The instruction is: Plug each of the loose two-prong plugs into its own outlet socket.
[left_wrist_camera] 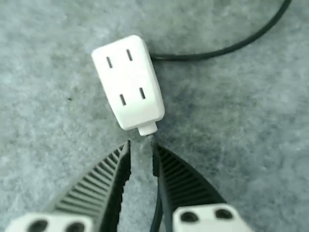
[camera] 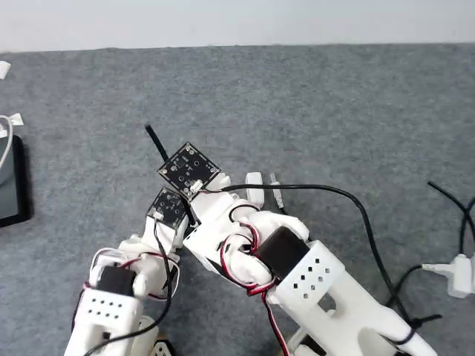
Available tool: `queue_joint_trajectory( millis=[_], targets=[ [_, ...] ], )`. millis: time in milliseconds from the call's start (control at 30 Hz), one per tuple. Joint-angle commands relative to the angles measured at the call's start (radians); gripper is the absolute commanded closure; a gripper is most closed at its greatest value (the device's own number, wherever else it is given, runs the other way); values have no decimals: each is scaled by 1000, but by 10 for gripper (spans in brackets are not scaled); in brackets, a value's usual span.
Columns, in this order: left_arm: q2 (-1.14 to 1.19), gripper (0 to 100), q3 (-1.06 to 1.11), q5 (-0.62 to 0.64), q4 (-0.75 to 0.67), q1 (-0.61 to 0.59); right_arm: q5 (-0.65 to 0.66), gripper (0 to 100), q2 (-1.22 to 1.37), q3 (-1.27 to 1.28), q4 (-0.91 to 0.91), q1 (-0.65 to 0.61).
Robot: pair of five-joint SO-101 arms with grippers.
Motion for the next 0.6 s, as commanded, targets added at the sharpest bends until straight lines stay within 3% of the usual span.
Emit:
queue_joint_trajectory(
  millis=[0, 167, 467, 567],
  targets=[
    [-114, 981, 7, -14, 35, 11, 9, 991, -12, -11, -21, -8],
    [-157, 981, 24, -15, 48, 15, -5, 991, 50, -15, -61, -4],
    [-164, 981, 24, -9, 44, -3, -252, 991, 262, -17, -292, 76],
    [-166, 981, 8, 18, 14, -97, -351, 991, 272, -9, -358, 96]
  ],
)
